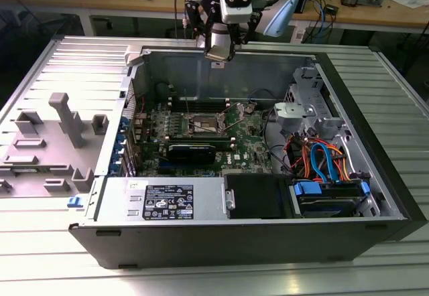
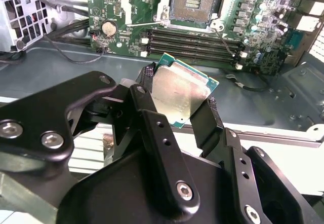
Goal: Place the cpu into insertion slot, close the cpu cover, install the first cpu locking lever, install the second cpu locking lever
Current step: 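Place the cpu into insertion slot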
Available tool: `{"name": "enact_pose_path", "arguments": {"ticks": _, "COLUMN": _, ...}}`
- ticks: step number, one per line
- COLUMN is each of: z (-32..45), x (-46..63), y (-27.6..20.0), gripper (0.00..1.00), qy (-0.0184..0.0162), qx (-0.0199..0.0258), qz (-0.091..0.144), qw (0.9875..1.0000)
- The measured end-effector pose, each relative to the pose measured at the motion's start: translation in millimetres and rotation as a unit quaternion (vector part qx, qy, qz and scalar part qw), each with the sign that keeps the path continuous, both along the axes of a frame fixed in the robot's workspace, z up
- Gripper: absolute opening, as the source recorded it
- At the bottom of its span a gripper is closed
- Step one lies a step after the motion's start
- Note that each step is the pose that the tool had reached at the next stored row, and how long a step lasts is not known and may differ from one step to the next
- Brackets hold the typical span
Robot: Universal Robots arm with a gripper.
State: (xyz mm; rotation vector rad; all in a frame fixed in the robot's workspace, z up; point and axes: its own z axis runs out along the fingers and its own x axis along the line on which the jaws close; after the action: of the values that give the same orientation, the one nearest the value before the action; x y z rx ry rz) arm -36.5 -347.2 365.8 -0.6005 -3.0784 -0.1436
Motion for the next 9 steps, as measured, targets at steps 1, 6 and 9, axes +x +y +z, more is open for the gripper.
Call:
{"name": "enact_pose_path", "arguments": {"ticks": 1, "z": 0.0, "x": 0.0, "y": 0.0, "gripper": 0.55, "qy": 0.0000, "qx": 0.0000, "qz": -0.001, "qw": 1.0000}}
{"name": "enact_pose_path", "arguments": {"ticks": 6, "z": 0.0, "x": 0.0, "y": 0.0, "gripper": 0.55, "qy": 0.0000, "qx": 0.0000, "qz": -0.006, "qw": 1.0000}}
{"name": "enact_pose_path", "arguments": {"ticks": 9, "z": 0.0, "x": 0.0, "y": 0.0, "gripper": 0.55, "qy": 0.0000, "qx": 0.0000, "qz": -0.009, "qw": 1.0000}}
